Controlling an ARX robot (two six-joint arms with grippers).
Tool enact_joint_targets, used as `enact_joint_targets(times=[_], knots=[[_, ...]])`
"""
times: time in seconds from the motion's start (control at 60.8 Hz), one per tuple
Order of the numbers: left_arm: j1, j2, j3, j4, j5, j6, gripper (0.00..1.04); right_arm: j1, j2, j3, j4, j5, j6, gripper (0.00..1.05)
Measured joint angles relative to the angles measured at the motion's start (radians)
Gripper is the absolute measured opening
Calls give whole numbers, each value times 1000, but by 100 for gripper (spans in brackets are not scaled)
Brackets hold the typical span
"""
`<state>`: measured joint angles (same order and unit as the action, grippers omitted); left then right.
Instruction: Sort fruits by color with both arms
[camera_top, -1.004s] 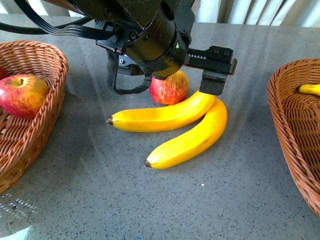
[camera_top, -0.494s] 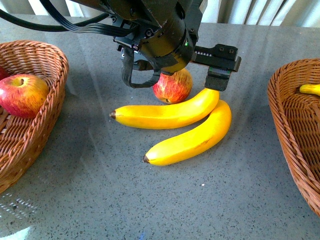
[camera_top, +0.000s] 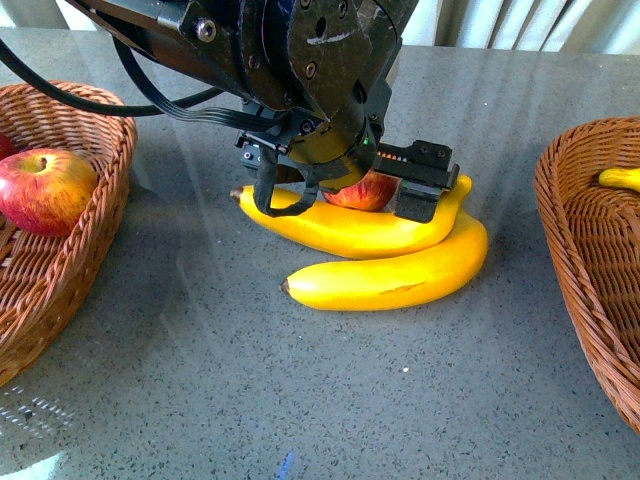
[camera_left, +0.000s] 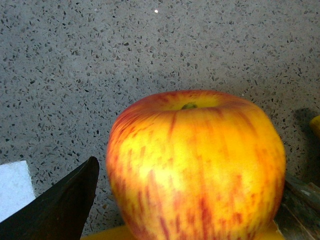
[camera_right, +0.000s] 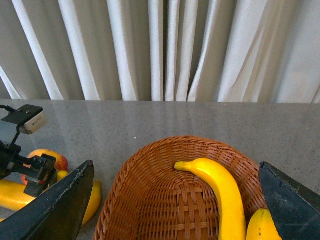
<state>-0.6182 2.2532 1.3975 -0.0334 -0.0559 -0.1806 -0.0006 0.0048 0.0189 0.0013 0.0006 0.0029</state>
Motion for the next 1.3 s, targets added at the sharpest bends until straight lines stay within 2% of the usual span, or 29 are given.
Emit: enact_joint_targets(times=[0.049, 0.099, 0.181, 0.51, 0.691, 0.889, 1.3], knots=[[0, 0, 3, 0, -2, -1, 87, 0, 0, 0, 0, 0, 0, 96], [-1, 0, 3, 1, -12, -5, 76, 0, 0, 0, 0, 0, 0, 96], [-2, 0, 3, 5, -18, -14, 71, 0, 0, 0, 0, 0, 0, 96], [1, -37, -74, 72, -5, -9, 70, 0, 0, 0, 0, 0, 0, 96], [30, -131, -192, 171, -85, -16, 70, 0, 0, 0, 0, 0, 0, 96], [114, -267, -278, 252, -121, -74, 70, 0, 0, 0, 0, 0, 0, 96], [306, -495, -478, 277, -138, -121, 70, 0, 0, 0, 0, 0, 0, 96]])
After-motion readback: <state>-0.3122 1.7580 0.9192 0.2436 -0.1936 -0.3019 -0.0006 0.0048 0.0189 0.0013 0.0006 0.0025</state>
